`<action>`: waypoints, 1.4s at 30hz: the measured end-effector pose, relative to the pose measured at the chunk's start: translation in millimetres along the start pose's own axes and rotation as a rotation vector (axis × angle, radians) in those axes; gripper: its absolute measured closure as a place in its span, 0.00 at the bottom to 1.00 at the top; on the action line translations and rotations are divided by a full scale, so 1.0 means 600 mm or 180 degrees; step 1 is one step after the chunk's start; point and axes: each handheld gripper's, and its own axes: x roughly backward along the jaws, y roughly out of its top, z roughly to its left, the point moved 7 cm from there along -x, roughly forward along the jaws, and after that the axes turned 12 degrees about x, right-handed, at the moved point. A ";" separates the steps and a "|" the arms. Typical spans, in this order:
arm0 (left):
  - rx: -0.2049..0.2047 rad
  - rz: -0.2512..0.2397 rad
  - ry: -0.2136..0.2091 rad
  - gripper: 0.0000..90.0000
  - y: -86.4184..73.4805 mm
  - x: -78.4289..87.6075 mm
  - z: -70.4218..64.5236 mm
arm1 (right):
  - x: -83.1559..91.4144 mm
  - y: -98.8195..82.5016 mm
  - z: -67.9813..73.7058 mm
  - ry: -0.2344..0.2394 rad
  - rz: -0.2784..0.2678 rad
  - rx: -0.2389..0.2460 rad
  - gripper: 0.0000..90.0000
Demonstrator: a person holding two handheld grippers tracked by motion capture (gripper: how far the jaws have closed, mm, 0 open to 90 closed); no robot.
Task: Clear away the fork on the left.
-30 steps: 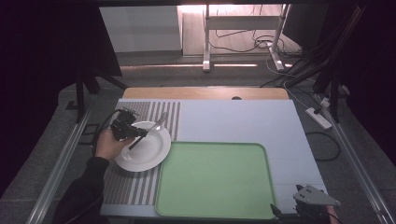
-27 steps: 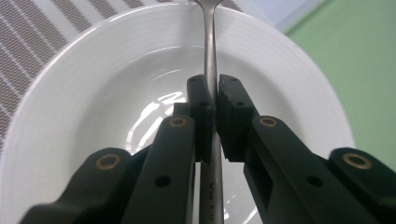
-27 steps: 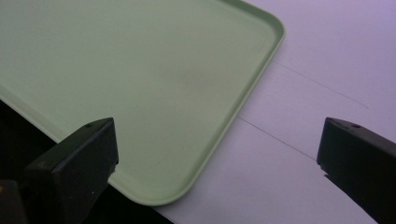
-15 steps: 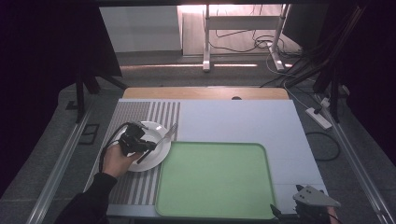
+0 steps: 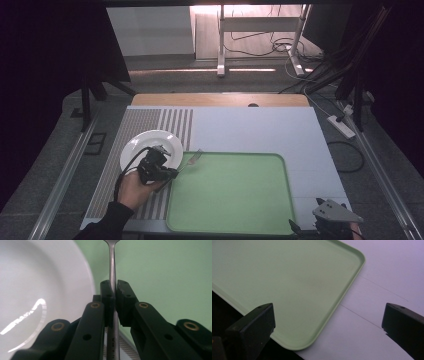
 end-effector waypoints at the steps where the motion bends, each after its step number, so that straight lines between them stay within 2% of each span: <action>1: -0.0019 0.0010 -0.0007 0.93 -0.002 -0.001 -0.006 | 0.000 0.000 0.000 0.0004 -0.0007 0.0001 0.00; 11: -0.0055 0.0103 -0.0098 0.93 -0.019 -0.026 -0.057 | 0.000 0.000 0.000 0.0003 -0.0001 0.0011 0.00; 16: -0.0130 0.0144 -0.0093 0.93 -0.024 -0.037 -0.079 | -0.001 0.000 0.000 0.0008 0.0001 0.0014 0.00; 21: -0.0204 0.0235 -0.0043 0.93 -0.030 -0.056 -0.093 | 0.000 0.000 0.001 0.0011 -0.0001 0.0021 0.00; 27: -0.0276 0.0346 -0.0025 0.92 -0.035 -0.074 -0.095 | -0.001 0.000 0.001 0.0018 -0.0004 0.0024 0.00; 29: -0.0305 0.0307 -0.0033 0.91 -0.030 -0.073 -0.096 | -0.001 0.000 0.001 0.0019 -0.0002 0.0025 0.00; 32: -0.0321 0.0136 -0.0078 0.90 -0.014 -0.065 -0.103 | -0.001 0.000 0.002 0.0018 0.0003 0.0031 0.00; 34: -0.0374 0.0065 -0.0124 0.93 -0.004 -0.063 -0.110 | -0.001 0.000 0.002 0.0017 0.0002 0.0032 0.00; 36: -0.0415 0.0071 -0.0135 0.99 0.004 -0.068 -0.118 | -0.001 0.000 0.002 0.0019 0.0006 0.0029 0.00; 42: -0.0625 0.0179 -0.0118 0.99 0.022 -0.095 -0.136 | -0.002 0.000 0.002 0.0026 0.0010 0.0033 0.00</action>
